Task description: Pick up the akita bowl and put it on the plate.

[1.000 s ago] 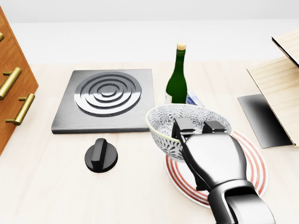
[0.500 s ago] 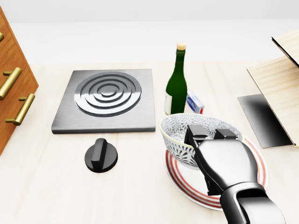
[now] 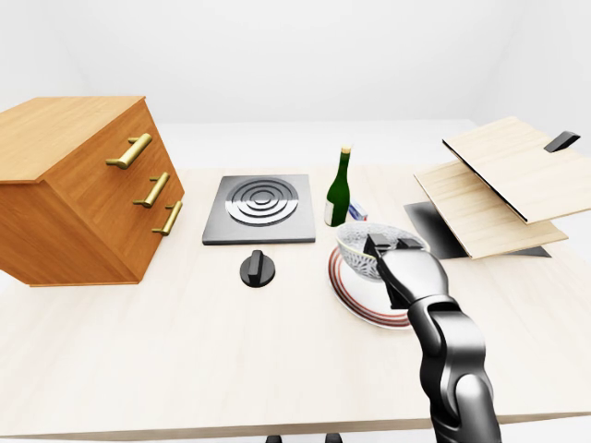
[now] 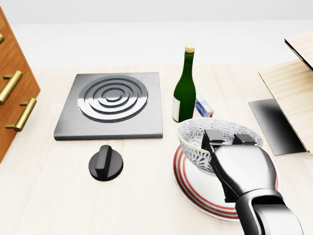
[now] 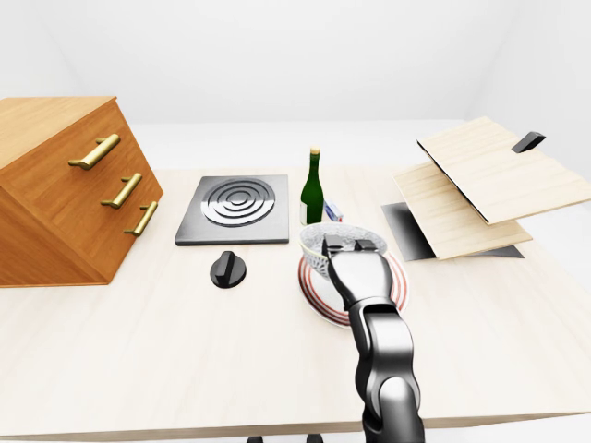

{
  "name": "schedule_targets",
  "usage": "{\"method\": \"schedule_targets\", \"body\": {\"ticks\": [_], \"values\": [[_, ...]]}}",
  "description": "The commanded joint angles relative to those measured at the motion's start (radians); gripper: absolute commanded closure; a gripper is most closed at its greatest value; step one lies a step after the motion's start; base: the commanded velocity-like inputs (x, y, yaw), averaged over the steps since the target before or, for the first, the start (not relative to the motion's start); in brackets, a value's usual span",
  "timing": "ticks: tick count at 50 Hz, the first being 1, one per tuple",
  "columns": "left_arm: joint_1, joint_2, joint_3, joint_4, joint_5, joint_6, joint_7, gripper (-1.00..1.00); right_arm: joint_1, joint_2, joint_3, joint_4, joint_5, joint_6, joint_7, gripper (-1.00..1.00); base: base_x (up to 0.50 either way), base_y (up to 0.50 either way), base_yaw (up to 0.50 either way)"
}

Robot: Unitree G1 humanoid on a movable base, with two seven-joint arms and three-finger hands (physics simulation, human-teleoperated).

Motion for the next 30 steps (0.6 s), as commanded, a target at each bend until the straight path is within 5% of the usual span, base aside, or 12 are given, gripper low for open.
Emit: {"method": "schedule_targets", "body": {"ticks": [1,30], "values": [[-0.003,0.002,-0.001,0.004,0.000,0.000,0.004,-1.00,-0.010,-0.005,-0.009,0.015,-0.006,0.000,-0.046,1.00,0.00,0.00,0.00],[-0.003,0.005,-0.002,0.009,-0.002,0.000,0.007,-1.00,0.016,-0.024,-0.011,0.174,-0.015,0.000,-0.335,1.00,0.00,0.00,0.00]]}}
